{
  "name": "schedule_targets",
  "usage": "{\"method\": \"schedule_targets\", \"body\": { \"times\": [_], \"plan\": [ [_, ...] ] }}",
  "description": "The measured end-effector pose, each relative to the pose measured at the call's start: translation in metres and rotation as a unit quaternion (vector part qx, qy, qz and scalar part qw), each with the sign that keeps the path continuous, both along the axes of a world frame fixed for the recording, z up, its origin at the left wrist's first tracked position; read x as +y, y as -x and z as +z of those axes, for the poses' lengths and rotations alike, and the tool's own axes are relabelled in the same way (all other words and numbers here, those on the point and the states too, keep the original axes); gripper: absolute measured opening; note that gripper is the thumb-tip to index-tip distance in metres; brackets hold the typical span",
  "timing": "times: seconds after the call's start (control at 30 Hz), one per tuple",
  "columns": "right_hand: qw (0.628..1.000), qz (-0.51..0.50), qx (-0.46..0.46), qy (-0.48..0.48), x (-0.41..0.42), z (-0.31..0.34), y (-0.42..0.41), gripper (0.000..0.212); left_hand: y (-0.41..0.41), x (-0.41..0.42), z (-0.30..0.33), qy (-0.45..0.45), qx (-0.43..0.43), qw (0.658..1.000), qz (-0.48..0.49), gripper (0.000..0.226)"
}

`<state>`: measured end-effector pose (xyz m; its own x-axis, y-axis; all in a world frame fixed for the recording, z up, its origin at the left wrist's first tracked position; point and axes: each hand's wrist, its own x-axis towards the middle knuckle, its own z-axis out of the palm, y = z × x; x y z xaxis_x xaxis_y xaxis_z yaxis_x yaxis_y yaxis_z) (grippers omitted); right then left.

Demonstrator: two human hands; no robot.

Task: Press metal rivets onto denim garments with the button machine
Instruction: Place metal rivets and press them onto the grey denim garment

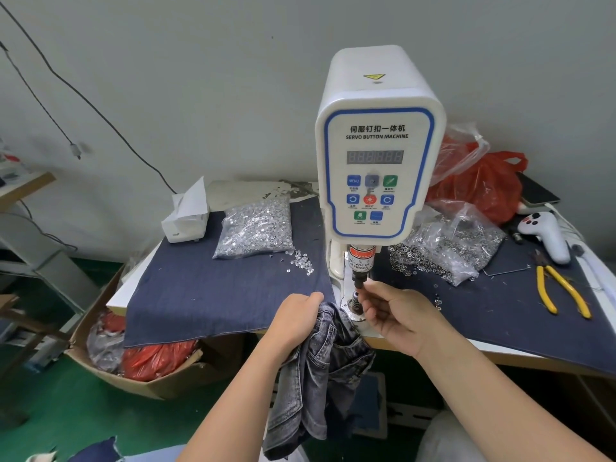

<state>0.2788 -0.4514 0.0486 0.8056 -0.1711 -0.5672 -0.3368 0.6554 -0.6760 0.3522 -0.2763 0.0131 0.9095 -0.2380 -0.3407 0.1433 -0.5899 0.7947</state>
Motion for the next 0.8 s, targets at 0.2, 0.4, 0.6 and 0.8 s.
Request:
{"method": "schedule_targets", "body": {
  "times": [0.2, 0.4, 0.6, 0.8],
  "plan": [
    [1.000, -0.004, -0.004, -0.011, 0.002, 0.004, 0.004, 0.017, 0.000, 0.001, 0.000, 0.001, 0.002, 1.000, -0.005, 0.053],
    [0.999, -0.007, -0.004, -0.032, 0.002, 0.004, 0.004, 0.014, -0.001, 0.001, -0.002, 0.007, -0.001, 1.000, -0.005, 0.056],
    [0.999, 0.029, -0.021, 0.000, -0.003, 0.004, 0.010, 0.021, -0.004, 0.003, -0.005, 0.013, 0.008, 1.000, -0.007, 0.054],
    [0.956, 0.046, -0.071, 0.282, -0.013, 0.001, 0.035, 0.024, 0.000, 0.022, 0.006, 0.055, 0.070, 0.995, -0.045, 0.070]
  ]
}}
